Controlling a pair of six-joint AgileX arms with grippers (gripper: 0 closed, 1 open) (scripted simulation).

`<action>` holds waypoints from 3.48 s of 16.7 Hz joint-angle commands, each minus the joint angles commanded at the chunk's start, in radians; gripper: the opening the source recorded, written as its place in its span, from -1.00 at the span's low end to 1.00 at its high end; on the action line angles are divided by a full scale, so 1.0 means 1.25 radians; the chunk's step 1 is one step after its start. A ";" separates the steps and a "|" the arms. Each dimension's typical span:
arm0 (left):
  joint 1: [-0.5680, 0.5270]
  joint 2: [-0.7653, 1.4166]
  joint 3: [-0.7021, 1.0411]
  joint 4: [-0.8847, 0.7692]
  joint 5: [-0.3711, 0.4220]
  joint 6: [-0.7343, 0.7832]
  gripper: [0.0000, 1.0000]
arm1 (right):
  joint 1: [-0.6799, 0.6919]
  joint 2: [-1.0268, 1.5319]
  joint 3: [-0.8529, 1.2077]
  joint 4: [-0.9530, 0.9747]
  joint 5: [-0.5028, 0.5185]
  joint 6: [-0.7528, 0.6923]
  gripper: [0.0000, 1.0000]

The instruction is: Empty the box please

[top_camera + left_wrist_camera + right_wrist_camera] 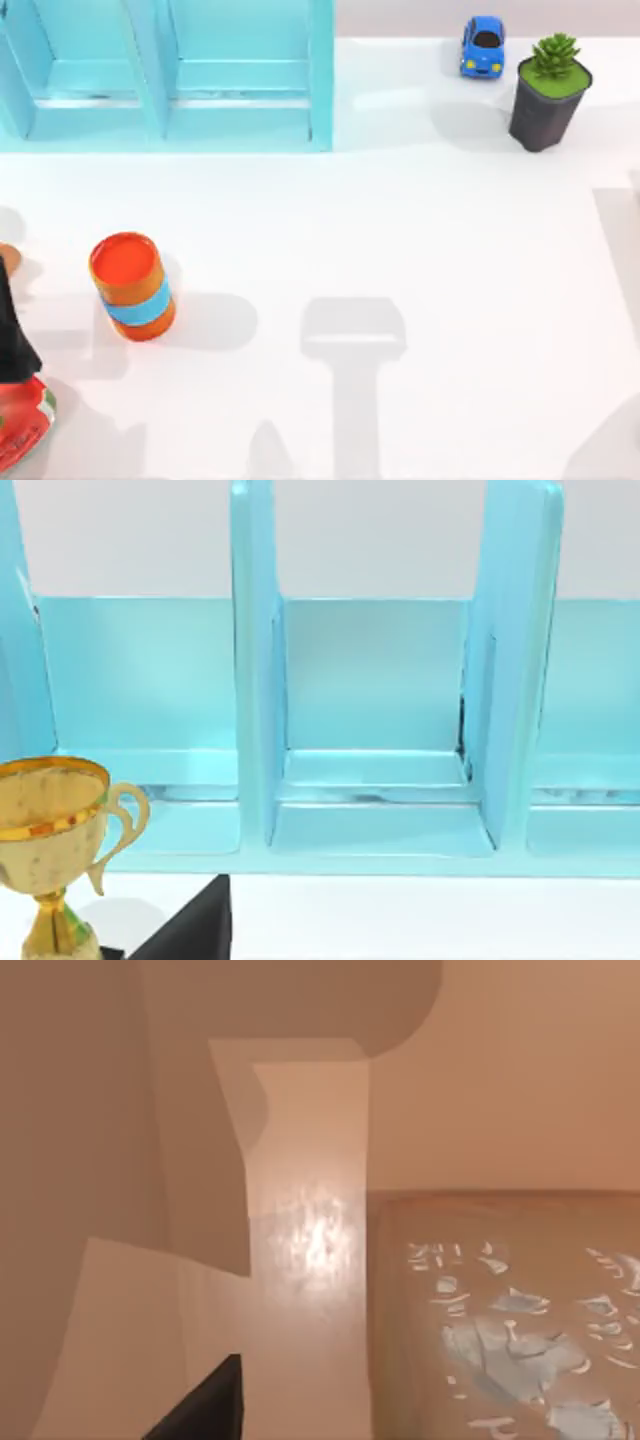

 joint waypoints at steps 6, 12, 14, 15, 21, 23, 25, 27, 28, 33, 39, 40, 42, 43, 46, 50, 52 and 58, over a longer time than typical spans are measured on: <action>0.000 0.000 0.000 0.000 0.000 0.000 1.00 | 0.000 0.000 0.000 0.000 0.000 0.000 -0.21; 0.000 0.000 0.000 0.000 0.000 0.000 1.00 | 0.000 0.000 0.000 0.000 0.000 0.000 -1.00; 0.000 0.000 0.000 0.000 0.000 0.000 1.00 | 0.000 0.000 0.000 0.000 0.000 0.000 -1.00; 0.000 0.000 0.000 0.000 0.000 0.000 1.00 | 0.000 0.000 0.000 0.000 0.000 0.000 -1.00; 0.000 0.000 0.000 0.000 0.000 0.000 1.00 | 0.000 -0.002 0.002 -0.002 0.000 0.001 -1.00; 0.000 0.000 0.000 0.000 0.000 0.000 1.00 | -0.001 -0.005 0.028 -0.030 0.000 0.000 -1.00; 0.000 0.000 0.000 0.000 0.000 0.000 1.00 | -0.001 -0.016 0.077 -0.091 0.000 -0.003 -1.00; 0.000 0.000 0.000 0.000 0.000 0.000 1.00 | -0.002 -0.030 0.138 -0.174 0.000 -0.005 -1.00; 0.000 0.000 0.000 0.000 0.000 0.000 1.00 | -0.003 -0.039 0.171 -0.212 0.000 -0.006 -1.00; 0.000 0.000 0.000 0.000 0.000 0.000 1.00 | -0.004 -0.082 0.309 -0.392 0.000 -0.005 -1.00; 0.000 0.000 0.000 0.000 0.000 0.000 1.00 | -0.001 -0.084 0.324 -0.410 0.000 -0.002 -1.00; 0.000 0.000 0.000 0.000 0.000 0.000 1.00 | 0.008 -0.078 0.329 -0.410 0.000 0.006 -1.00; 0.000 0.000 0.000 0.000 0.000 0.000 1.00 | 0.050 -0.049 0.350 -0.410 0.000 0.048 -1.00; 0.000 0.000 0.000 0.000 0.000 0.000 1.00 | 0.084 -0.029 0.366 -0.409 0.000 0.082 -1.00; 0.000 0.000 0.000 0.000 0.000 0.000 1.00 | 0.231 0.050 0.425 -0.403 0.000 0.230 -1.00; 0.000 0.000 0.000 0.000 0.000 0.000 1.00 | 0.505 0.168 0.513 -0.379 -0.001 0.506 -1.00; 0.000 0.000 0.000 0.000 0.000 0.000 1.00 | 0.649 0.222 0.552 -0.361 -0.001 0.652 -1.00; 0.000 0.000 0.000 0.000 0.000 0.000 1.00 | 0.957 0.331 0.627 -0.306 -0.001 0.962 -1.00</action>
